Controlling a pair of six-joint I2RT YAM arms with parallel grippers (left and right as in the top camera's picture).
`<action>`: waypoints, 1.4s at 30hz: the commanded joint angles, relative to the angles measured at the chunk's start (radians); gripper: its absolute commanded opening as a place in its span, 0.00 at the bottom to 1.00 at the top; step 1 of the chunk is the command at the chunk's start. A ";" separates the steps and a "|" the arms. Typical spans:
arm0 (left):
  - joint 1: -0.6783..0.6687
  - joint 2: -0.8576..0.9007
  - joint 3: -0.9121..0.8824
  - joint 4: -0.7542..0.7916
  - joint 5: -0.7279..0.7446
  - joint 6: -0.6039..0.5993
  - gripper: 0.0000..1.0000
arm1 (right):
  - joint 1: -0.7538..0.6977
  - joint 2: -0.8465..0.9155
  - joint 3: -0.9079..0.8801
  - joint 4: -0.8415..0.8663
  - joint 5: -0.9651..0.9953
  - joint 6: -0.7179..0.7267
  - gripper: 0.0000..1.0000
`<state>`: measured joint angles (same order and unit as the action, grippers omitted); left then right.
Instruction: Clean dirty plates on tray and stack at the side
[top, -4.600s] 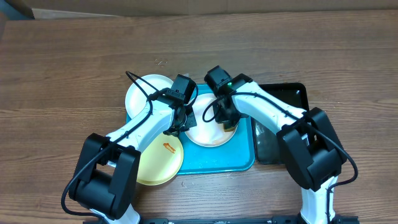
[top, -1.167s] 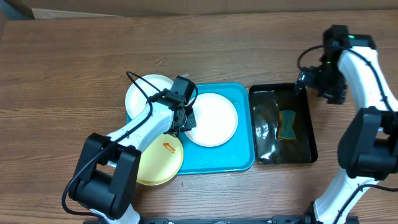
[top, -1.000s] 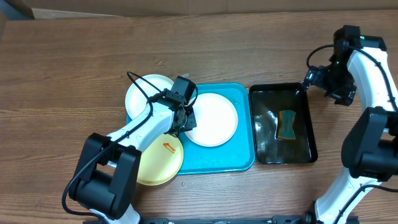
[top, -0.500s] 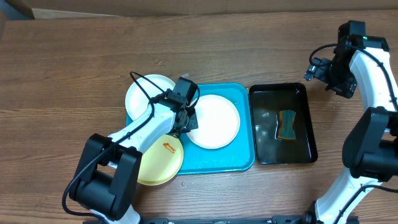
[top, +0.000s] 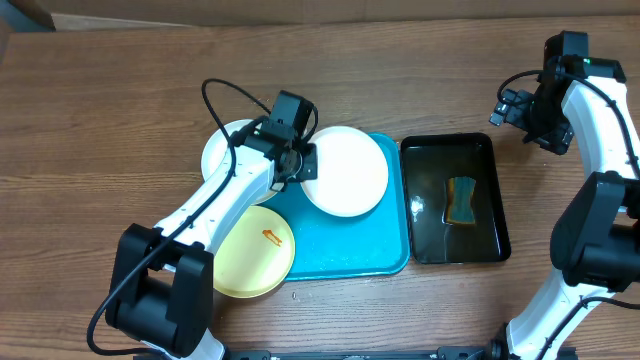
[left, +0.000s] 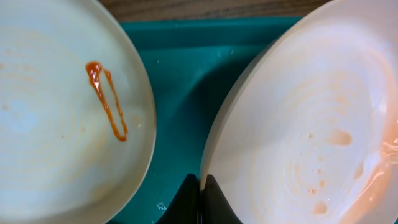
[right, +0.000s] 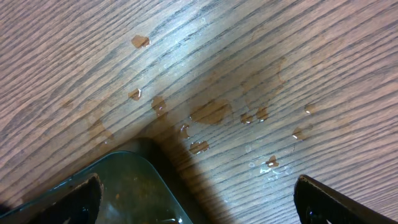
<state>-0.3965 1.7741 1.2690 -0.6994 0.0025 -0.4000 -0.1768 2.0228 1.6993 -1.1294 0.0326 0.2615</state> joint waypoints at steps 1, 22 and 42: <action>0.005 -0.035 0.071 -0.017 -0.005 0.054 0.04 | -0.004 -0.023 0.017 0.003 0.003 0.001 1.00; -0.263 -0.035 0.254 0.046 -0.277 0.087 0.04 | -0.004 -0.023 0.017 0.003 0.003 0.001 1.00; -0.732 -0.035 0.253 0.305 -1.083 0.509 0.04 | -0.004 -0.023 0.017 0.003 0.003 0.001 1.00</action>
<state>-1.0943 1.7729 1.4952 -0.4320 -0.8845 -0.0345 -0.1768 2.0228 1.6993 -1.1290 0.0326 0.2611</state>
